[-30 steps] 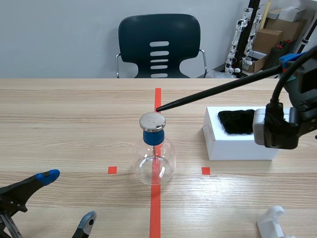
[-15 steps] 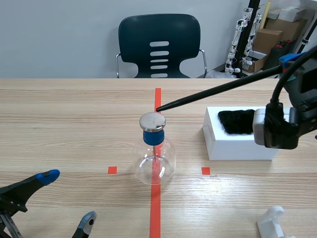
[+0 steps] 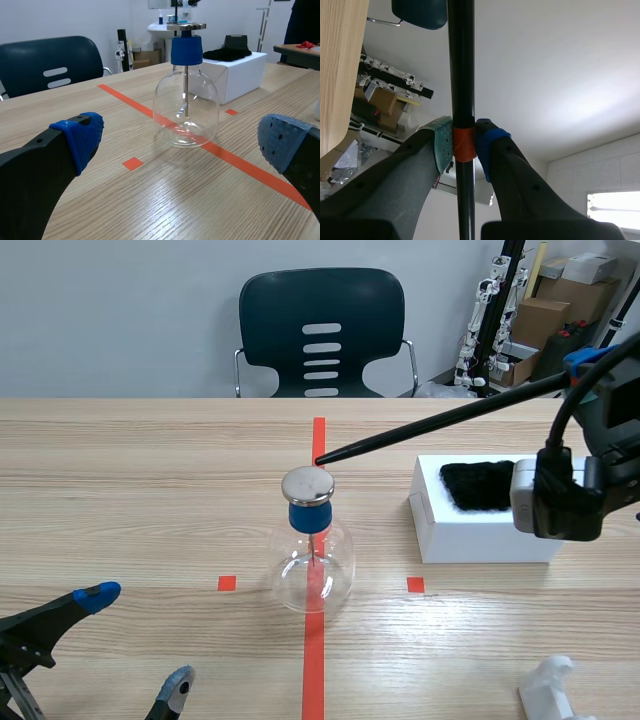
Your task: Do the electroscope experiment. hold the rod still at the electroscope
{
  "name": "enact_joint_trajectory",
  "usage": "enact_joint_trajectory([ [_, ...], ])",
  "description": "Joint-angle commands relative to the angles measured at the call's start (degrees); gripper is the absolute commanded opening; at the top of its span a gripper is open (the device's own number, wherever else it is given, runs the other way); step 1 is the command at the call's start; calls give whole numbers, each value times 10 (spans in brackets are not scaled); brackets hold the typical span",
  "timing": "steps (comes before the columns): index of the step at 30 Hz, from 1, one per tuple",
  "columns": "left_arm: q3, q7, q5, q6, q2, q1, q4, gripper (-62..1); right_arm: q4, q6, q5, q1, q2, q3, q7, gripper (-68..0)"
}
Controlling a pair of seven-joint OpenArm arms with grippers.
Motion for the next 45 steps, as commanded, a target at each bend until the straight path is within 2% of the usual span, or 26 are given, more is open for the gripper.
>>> enact_joint_trajectory([
  [1,-1,-12,-3,-2,0,0,7,14,8,-9,-2,9,6,3,-7,-665],
  [21,-1,-12,-3,-2,0,0,7,14,8,-9,-2,8,6,3,-6,-665],
  [25,-1,-12,-3,-2,0,0,7,14,17,-24,24,0,7,14,-5,-665],
  [32,-1,-12,-3,-2,0,0,7,14,84,-24,101,-83,9,117,20,-665],
  [35,-1,-12,-3,-2,0,0,7,14,98,-31,143,-125,-3,174,33,-665],
  [38,-1,-12,-3,-2,0,0,7,14,100,-54,186,-170,-33,241,74,-665],
  [45,-1,-12,-3,-2,0,0,7,14,100,-59,285,-252,-127,385,215,-665],
])
